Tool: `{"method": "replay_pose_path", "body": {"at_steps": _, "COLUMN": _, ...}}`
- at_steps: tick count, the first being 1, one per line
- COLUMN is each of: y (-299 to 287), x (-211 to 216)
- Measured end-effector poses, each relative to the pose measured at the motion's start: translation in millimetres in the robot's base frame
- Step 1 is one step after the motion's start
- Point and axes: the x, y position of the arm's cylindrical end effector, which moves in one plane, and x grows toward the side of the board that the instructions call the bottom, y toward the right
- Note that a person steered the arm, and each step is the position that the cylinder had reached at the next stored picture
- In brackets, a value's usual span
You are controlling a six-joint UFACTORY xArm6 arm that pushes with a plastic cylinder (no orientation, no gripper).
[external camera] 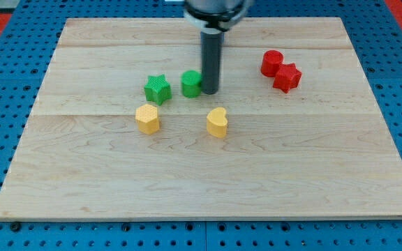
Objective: Push the heart to the bottom right of the hexagon
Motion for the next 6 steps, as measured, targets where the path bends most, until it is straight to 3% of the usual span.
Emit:
{"method": "replay_pose_path", "body": {"at_steps": 2, "y": 60.9, "x": 33.7}}
{"method": "replay_pose_path", "body": {"at_steps": 3, "y": 45.1, "x": 48.1}}
{"method": "replay_pose_path", "body": {"at_steps": 5, "y": 91.8, "x": 68.8}}
{"method": "replay_pose_path", "body": {"at_steps": 6, "y": 41.9, "x": 73.7}}
